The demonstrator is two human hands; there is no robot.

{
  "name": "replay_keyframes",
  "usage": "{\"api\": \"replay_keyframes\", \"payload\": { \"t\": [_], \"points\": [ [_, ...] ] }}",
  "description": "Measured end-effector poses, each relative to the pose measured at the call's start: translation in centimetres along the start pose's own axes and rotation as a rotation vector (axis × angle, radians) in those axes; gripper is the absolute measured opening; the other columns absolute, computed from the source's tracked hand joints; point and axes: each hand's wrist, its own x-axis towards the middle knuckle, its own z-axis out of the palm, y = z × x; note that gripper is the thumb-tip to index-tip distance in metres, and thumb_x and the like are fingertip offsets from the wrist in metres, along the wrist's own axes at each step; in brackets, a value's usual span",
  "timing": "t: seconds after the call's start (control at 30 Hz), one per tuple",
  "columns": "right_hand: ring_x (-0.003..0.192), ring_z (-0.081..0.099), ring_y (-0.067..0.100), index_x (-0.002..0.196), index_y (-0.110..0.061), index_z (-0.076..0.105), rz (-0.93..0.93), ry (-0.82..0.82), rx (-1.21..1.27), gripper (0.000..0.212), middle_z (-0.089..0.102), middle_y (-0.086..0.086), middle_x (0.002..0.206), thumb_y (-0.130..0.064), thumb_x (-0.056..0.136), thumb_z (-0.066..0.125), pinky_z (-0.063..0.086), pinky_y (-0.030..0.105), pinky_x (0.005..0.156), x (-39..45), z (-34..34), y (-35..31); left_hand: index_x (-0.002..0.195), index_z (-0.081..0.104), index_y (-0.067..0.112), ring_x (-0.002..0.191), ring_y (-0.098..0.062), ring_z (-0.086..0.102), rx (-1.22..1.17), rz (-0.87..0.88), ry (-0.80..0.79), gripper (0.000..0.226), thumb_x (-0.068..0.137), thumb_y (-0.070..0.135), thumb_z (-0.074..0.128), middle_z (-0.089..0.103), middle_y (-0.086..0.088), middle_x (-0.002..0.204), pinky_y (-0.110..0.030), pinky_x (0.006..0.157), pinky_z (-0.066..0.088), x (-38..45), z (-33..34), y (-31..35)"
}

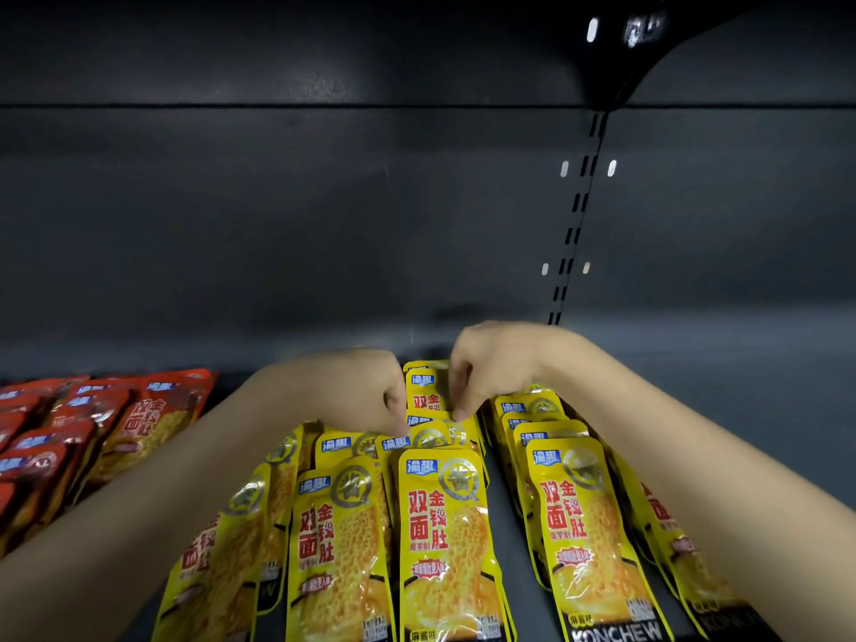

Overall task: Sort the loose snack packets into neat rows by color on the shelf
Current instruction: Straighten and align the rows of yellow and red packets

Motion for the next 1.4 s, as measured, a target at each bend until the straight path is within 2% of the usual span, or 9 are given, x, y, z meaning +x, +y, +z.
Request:
{"api": "replay_keyframes", "payload": {
  "t": [0.17,0.27,0.4,0.5,0.57,0.7,0.9,1.23,1.4],
  "points": [
    [0.077,0.052,0.014,0.093,-0.017,0.073,-0.010,-0.021,-0.006,0.021,0.059,-0.006,0.076,-0.031,0.078,0.073,0.041,0.025,0.066,0.3,0.6,-0.3,0.084,0.073,0.021,0.089,-0.011,0.060,-0.035,0.009,0.034,0.015,0.082,0.036,0.070,0.066,0.004,0.090,-0.028,0.079,0.047,-0.1,0.3,0.3],
    [0.074,0.051,0.012,0.092,-0.017,0.071,-0.032,-0.012,0.070,0.013,0.057,-0.008,0.072,-0.021,0.080,0.072,0.040,0.021,0.062,0.3,0.5,-0.2,0.077,0.069,0.023,0.071,-0.003,0.055,-0.164,0.038,0.080,0.008,0.082,0.030,0.072,0.063,0.008,0.078,-0.015,0.063,0.042,-0.2,0.1,0.5],
    [0.073,0.054,0.011,0.085,-0.021,0.063,-0.027,0.063,0.196,0.012,0.058,-0.010,0.070,-0.015,0.080,0.073,0.045,0.025,0.073,0.3,-0.2,0.7,0.077,0.068,0.024,0.064,-0.011,0.057,-0.296,-0.034,0.100,0.008,0.082,0.030,0.071,0.066,0.005,0.071,-0.024,0.061,0.043,0.1,0.2,0.7],
    [0.072,0.055,0.011,0.080,-0.022,0.064,-0.021,0.080,0.251,0.014,0.059,-0.007,0.071,-0.011,0.081,0.071,0.048,0.030,0.078,0.5,-0.7,1.5,0.079,0.070,0.017,0.055,-0.009,0.065,-0.372,-0.071,0.120,0.009,0.084,0.024,0.068,0.062,0.005,0.057,-0.018,0.051,0.046,0.5,0.3,1.1],
    [0.066,0.053,0.008,0.078,-0.024,0.063,-0.015,0.079,0.269,0.016,0.059,-0.009,0.069,-0.010,0.081,0.071,0.046,0.029,0.076,0.6,-0.8,1.8,0.084,0.071,0.013,0.054,-0.008,0.067,-0.436,-0.098,0.122,0.010,0.086,0.021,0.067,0.065,0.000,0.055,-0.020,0.055,0.051,0.7,0.2,1.2],
    [0.070,0.054,0.007,0.084,-0.020,0.066,0.004,0.076,0.298,0.012,0.060,-0.010,0.070,-0.011,0.080,0.072,0.047,0.028,0.081,1.0,-0.6,2.1,0.084,0.073,0.012,0.057,-0.011,0.070,-0.514,-0.116,0.151,0.009,0.085,0.019,0.068,0.069,-0.004,0.057,-0.024,0.062,0.056,1.3,0.2,1.1],
    [0.081,0.056,0.010,0.098,-0.011,0.072,0.012,0.089,0.326,0.017,0.060,-0.011,0.071,-0.008,0.081,0.070,0.046,0.025,0.081,1.4,-0.2,2.2,0.087,0.073,0.012,0.055,-0.007,0.067,-0.581,-0.122,0.180,0.007,0.085,0.017,0.069,0.069,-0.007,0.067,-0.016,0.053,0.052,1.9,0.3,0.9],
    [0.078,0.055,0.009,0.097,-0.010,0.071,0.017,0.082,0.315,0.016,0.059,-0.013,0.070,-0.011,0.080,0.072,0.046,0.026,0.081,1.6,-0.2,2.6,0.085,0.074,0.015,0.063,-0.013,0.069,-0.576,-0.136,0.200,0.007,0.081,0.021,0.073,0.074,-0.012,0.079,-0.017,0.056,0.052,2.5,0.7,0.7],
    [0.080,0.055,0.011,0.088,-0.018,0.068,0.013,0.077,0.305,0.010,0.060,-0.010,0.072,-0.013,0.080,0.072,0.049,0.031,0.083,1.6,-0.3,2.6,0.085,0.073,0.015,0.059,-0.007,0.068,-0.571,-0.129,0.209,0.007,0.080,0.020,0.075,0.074,-0.011,0.082,-0.016,0.053,0.051,2.5,0.7,0.7]
  ]
}}
